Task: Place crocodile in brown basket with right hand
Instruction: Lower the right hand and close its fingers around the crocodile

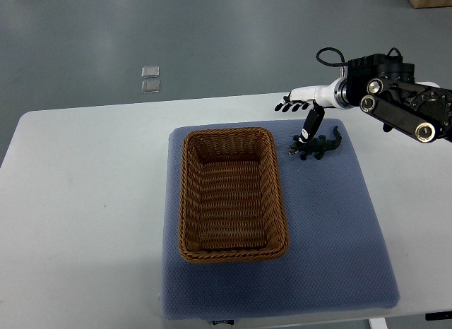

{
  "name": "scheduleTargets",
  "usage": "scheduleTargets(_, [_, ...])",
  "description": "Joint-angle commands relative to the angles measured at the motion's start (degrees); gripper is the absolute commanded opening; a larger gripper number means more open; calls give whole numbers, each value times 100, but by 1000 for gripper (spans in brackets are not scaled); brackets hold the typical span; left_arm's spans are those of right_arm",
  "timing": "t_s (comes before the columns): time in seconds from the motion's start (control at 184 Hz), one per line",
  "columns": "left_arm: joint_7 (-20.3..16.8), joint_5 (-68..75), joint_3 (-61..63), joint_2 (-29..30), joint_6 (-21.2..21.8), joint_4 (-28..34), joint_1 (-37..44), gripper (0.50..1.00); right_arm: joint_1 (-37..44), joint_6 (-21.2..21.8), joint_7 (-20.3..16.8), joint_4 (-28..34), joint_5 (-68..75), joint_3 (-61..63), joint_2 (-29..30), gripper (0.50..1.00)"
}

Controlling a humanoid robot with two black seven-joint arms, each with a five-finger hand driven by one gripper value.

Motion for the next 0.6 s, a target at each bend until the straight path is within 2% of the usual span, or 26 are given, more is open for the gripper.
scheduleTargets(0.0, [-1, 0, 0, 0, 1, -2, 0, 1000, -101, -37, 6, 0, -21, -8, 3, 919])
scheduleTargets(0.152, [8, 0, 0, 0, 1, -2, 0, 1000, -233, -274, -3, 0, -30, -61, 21, 919])
scheduleTargets(0.364, [8, 0, 9, 0, 1, -2, 0, 1000, -365, -335, -64, -35, -47, -69, 21, 921])
scheduleTargets(0.478, [8, 0, 9, 0, 1, -2, 9, 1000, -479, -625, -29, -53, -39, -69, 12, 919])
scheduleTargets(0.592, [8, 0, 9, 0, 1, -2, 0, 1000, -514, -678, -12, -53, -47, -78, 21, 919])
